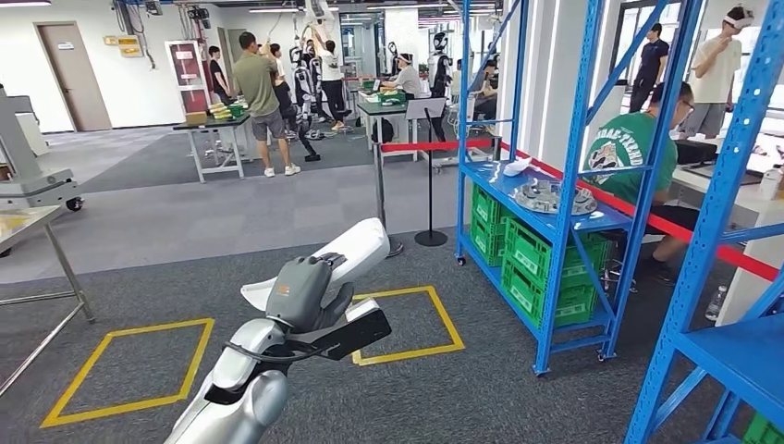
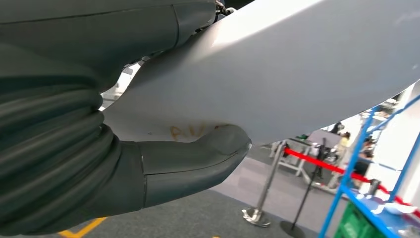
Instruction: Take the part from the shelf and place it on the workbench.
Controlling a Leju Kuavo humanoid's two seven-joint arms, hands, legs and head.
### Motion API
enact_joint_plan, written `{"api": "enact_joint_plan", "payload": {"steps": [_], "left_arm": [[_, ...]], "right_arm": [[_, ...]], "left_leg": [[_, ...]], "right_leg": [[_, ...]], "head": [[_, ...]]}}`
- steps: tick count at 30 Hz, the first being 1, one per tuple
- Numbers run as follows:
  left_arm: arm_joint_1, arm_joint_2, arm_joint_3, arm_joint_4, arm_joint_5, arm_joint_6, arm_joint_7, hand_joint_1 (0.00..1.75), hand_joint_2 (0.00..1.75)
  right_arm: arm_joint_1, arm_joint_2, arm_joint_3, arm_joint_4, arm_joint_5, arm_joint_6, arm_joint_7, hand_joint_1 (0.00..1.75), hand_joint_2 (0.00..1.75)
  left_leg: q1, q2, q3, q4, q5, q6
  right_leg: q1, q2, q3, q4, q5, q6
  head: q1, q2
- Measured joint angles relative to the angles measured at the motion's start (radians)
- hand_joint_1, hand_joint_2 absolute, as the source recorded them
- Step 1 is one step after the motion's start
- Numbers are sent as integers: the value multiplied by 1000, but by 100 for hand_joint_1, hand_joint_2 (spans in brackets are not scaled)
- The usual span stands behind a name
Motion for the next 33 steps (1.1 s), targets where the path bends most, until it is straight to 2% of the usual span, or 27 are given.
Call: {"api": "enact_joint_plan", "payload": {"steps": [1,2,3,5,6,7,9,11,13,14,15,16,17,18,20,21,22,24,25,27,28,30,31,32,33], "left_arm": [[1,1,0,2,-1,-1,3,175,175],[1,1,0,2,-1,-1,6,175,175],[0,2,1,3,-2,-1,9,175,175],[-2,1,2,3,-3,-1,10,175,175],[-4,0,2,3,-4,-1,10,175,175],[-5,0,2,3,-5,-1,10,175,175],[-5,0,2,2,-6,-1,12,175,175],[-9,0,3,1,-9,-1,16,175,175],[-12,-2,4,2,-12,-1,18,175,175],[-12,-3,5,3,-12,-2,18,175,175],[-9,-4,5,4,-13,-2,19,175,175],[-7,-4,5,6,-13,-3,19,175,175],[-5,-4,5,7,-13,-3,19,175,175],[-5,-4,5,8,-13,-3,19,175,175],[-6,-4,6,8,-13,-3,19,175,175],[-6,-4,6,9,-13,-3,19,175,175],[-6,-4,7,9,-13,-4,19,175,175],[-6,-2,8,9,-13,-4,19,175,175],[-6,0,9,9,-13,-4,19,175,175],[-8,3,9,9,-13,-4,19,175,175],[-9,3,10,9,-13,-4,19,175,175],[-5,4,10,11,-13,-4,19,175,175],[-3,4,10,12,-13,-4,19,175,175],[-2,5,10,13,-12,-4,19,175,175],[-1,6,10,13,-12,-4,19,175,175]], "right_arm": [[0,0,1,0,0,0,0,0,0],[0,0,1,0,0,0,0,0,0],[0,0,2,0,0,0,0,0,0],[-1,0,3,0,-1,0,0,0,0],[-1,0,3,0,-1,0,0,0,0],[-1,1,4,0,-1,1,0,0,0],[-3,4,4,0,-1,1,2,0,0],[-4,5,4,0,-2,1,6,0,0],[-4,4,4,0,-2,0,8,0,0],[-3,3,4,0,-2,0,9,0,0],[-1,2,4,0,-2,0,9,0,0],[-1,1,4,0,-2,0,10,0,0],[0,1,4,0,-2,0,11,0,0],[0,1,4,0,-2,0,11,0,0],[0,0,4,0,-2,0,8,0,0],[0,1,4,0,-2,0,4,0,0],[-1,1,4,0,-2,0,1,0,0],[-2,2,4,0,-2,0,-2,0,0],[-3,2,4,0,-2,0,0,0,0],[-2,3,4,0,-2,0,3,0,0],[-1,2,4,0,-2,0,3,0,0],[0,2,4,0,-2,0,3,0,0],[1,2,4,0,-2,0,3,0,0],[1,2,4,0,-2,0,3,0,0],[1,2,4,0,-2,0,3,0,0]], "left_leg": [[0,1,1,-5,13,3],[-2,3,22,-47,40,7],[-5,12,59,-118,77,13],[-16,40,127,-245,117,25],[-21,49,145,-279,123,30],[-25,49,150,-289,120,34],[-26,31,158,-300,124,43],[-20,15,173,-316,129,54],[-15,-1,180,-323,130,63],[-15,-11,180,-322,129,65],[-15,-22,180,-320,127,65],[-14,-33,180,-317,125,63],[-12,-45,181,-312,122,60],[-10,-56,181,-306,117,56],[-7,-75,175,-289,104,43],[-7,-83,171,-283,100,37],[-7,-91,167,-281,98,31],[-5,-104,164,-284,97,21],[-5,-94,161,-278,92,16],[-6,-48,129,-211,60,7],[-5,-21,95,-149,34,4],[-2,-1,19,-23,-3,2],[-2,1,-2,1,3,4],[-2,3,-1,-15,28,8],[-5,7,19,-67,67,14]], "right_leg": [[2,-8,1,0,-1,-1],[3,-15,4,0,-3,-1],[4,-22,8,0,-5,-1],[6,-35,14,-1,-10,4],[6,-41,16,-2,-11,8],[6,-49,19,-5,-12,13],[3,-58,26,-8,-15,24],[1,-33,14,27,-37,32],[1,5,-43,138,-87,38],[1,14,-81,204,-109,41],[0,16,-111,251,-118,43],[-1,17,-125,261,-106,45],[-3,19,-119,232,-77,47],[-6,24,-95,170,-36,49],[-13,57,-40,49,11,55],[-14,69,-25,17,15,54],[-13,75,-20,8,9,50],[-11,58,-15,5,7,35],[-11,50,-10,2,5,27],[-10,33,4,-3,0,13],[-8,24,10,-4,-5,7],[-2,4,19,-5,-14,2],[0,-5,25,-5,-19,1],[2,-13,33,-5,-25,1],[3,-21,42,-5,-32,1]], "head": [[0,0],[0,0],[0,0],[0,0],[0,0],[0,0],[0,0],[0,0],[0,0],[1,0],[2,0],[2,0],[2,0],[2,0],[2,0],[2,0],[2,0],[2,0],[1,0],[-1,0],[-2,0],[-1,0],[-1,0],[-1,0],[-1,0]]}}
